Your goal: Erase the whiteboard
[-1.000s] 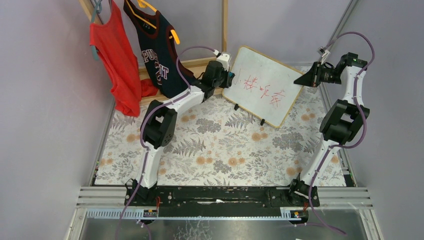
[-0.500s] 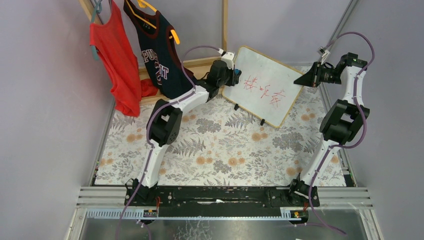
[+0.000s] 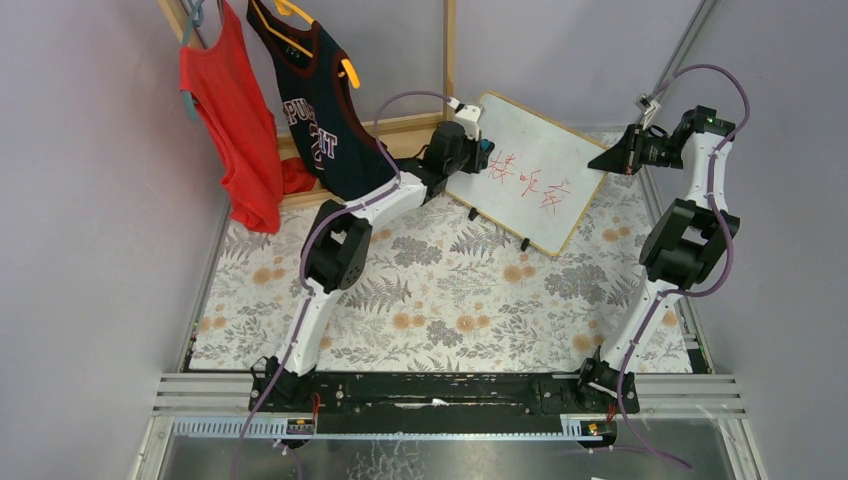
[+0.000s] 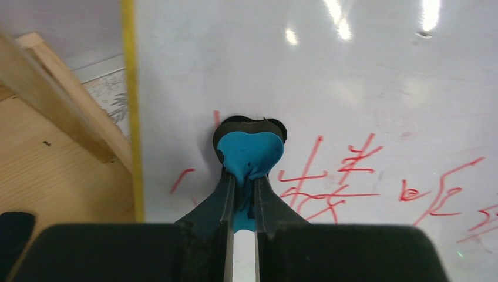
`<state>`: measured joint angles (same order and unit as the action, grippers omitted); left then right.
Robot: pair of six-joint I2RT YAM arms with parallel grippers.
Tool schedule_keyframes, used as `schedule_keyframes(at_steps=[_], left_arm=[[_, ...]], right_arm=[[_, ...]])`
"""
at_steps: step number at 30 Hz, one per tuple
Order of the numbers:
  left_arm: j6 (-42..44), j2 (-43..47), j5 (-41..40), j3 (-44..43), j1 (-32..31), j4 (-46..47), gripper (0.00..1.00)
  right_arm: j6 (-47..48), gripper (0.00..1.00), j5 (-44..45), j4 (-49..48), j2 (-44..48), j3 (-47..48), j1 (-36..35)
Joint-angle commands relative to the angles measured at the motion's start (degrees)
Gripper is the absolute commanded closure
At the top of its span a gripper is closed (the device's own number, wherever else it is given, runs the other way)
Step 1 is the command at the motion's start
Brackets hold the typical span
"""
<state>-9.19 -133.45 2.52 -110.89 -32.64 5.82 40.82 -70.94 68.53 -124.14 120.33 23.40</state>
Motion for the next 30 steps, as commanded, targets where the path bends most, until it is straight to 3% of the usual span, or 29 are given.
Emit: schedule_keyframes(at_steps=[1, 9, 30], left_arm=[[0.3, -0.9, 1.2, -2.2, -3.5, 2.0, 1.00], [1.1, -3.2, 1.5, -6.9, -5.4, 0.3, 1.00], [6.1, -2.8, -0.4, -8.1, 4.3, -4.5, 1.00]], right_arm=[[3.5, 1.00, 4.0, 0.5, 2.7, 0.2, -1.7], [3.6, 1.00, 4.1, 0.4, 2.6, 0.0, -2.0], [5.0, 1.00, 4.6, 1.2, 2.8, -0.1, -2.1]])
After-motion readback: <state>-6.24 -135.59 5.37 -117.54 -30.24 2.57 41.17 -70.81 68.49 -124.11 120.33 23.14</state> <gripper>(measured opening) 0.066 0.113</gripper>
